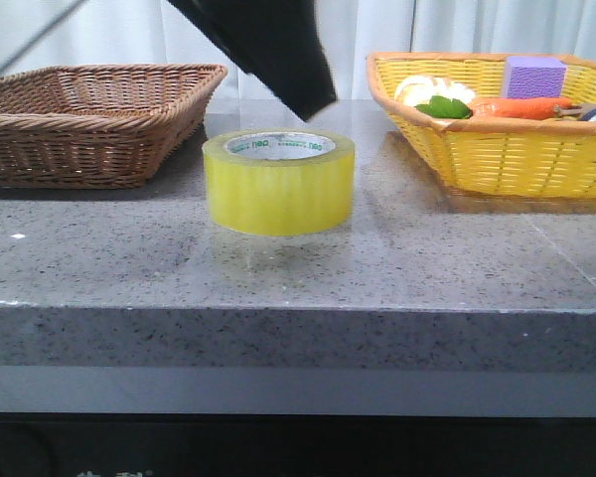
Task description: Transfer tape with both arms
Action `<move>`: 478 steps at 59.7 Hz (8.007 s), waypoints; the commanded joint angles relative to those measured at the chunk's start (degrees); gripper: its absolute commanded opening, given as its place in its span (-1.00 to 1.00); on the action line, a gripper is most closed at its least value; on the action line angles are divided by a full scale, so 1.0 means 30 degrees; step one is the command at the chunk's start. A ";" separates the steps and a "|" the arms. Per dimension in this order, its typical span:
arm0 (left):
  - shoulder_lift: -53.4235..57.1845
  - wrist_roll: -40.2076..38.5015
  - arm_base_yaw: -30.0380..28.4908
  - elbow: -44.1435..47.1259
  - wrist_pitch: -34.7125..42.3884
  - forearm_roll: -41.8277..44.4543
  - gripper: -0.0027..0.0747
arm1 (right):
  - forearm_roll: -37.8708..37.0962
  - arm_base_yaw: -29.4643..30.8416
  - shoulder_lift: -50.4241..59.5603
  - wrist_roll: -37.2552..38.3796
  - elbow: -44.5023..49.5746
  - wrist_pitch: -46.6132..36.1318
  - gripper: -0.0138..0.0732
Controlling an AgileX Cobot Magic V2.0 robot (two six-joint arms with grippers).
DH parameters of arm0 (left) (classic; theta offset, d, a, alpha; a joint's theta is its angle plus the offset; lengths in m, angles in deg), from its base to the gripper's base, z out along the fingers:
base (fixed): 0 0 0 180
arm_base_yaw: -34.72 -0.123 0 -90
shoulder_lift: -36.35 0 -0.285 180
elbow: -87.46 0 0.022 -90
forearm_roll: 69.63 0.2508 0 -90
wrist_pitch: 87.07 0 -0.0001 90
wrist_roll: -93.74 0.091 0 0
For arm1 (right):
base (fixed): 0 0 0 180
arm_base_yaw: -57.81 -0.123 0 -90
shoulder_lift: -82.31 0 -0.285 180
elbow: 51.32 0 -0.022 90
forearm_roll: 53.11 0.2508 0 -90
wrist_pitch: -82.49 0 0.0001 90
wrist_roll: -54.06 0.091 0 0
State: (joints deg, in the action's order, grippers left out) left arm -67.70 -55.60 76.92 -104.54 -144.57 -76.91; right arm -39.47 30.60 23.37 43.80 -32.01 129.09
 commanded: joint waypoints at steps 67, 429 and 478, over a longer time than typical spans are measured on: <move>-0.4012 -0.1084 0.0118 -0.4610 -0.2423 -0.0519 -0.49 | 0.0303 0.0130 0.0081 -0.0068 -0.0500 -0.1240 0.19; 3.2581 -0.9994 -1.2842 3.0606 2.0876 0.0586 -0.98 | 0.0163 0.0130 0.0079 -0.0068 -0.0500 -0.1252 -0.84; 3.2545 -0.9994 -1.2842 3.0655 2.0730 0.0586 -0.98 | 0.0163 0.0130 0.0079 -0.0068 -0.0500 -0.1237 -0.84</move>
State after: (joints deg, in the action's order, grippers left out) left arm 28.87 -85.18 38.56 -14.75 -87.07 -74.72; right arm -39.85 30.60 23.37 43.80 -32.01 128.59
